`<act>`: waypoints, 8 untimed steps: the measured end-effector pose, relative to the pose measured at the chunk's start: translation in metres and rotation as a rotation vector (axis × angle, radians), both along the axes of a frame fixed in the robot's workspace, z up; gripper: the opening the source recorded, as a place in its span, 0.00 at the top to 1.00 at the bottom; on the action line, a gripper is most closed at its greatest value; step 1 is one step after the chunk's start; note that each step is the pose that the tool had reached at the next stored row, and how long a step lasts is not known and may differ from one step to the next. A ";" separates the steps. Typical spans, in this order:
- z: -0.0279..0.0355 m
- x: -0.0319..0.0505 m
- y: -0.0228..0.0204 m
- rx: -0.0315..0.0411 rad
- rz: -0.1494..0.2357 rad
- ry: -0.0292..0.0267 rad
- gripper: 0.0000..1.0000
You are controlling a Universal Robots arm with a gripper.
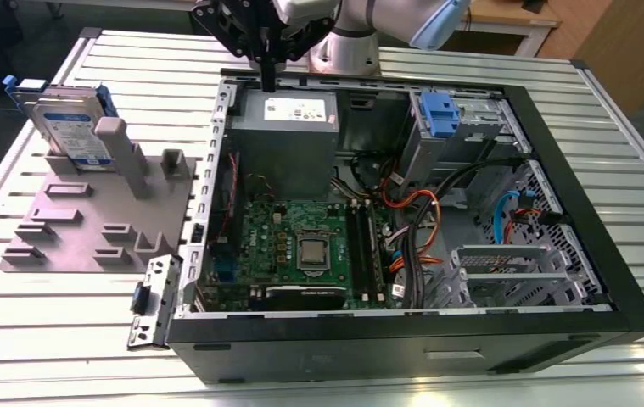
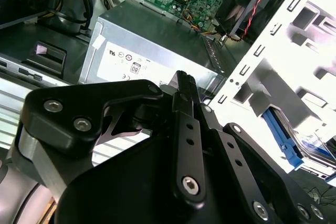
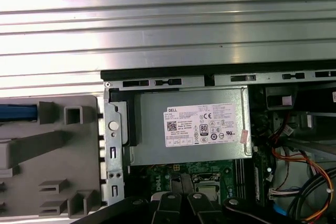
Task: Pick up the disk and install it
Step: 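Reach for the disk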
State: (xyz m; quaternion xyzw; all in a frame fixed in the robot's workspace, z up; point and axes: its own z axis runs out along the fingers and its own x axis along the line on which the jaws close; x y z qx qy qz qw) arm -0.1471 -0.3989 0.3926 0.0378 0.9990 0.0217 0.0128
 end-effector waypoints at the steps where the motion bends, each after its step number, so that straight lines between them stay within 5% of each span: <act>1: 0.0000 -0.0001 0.0000 0.0000 0.000 0.0000 0.89; 8: 0.0000 -0.0035 0.0000 0.0001 0.000 0.0000 0.89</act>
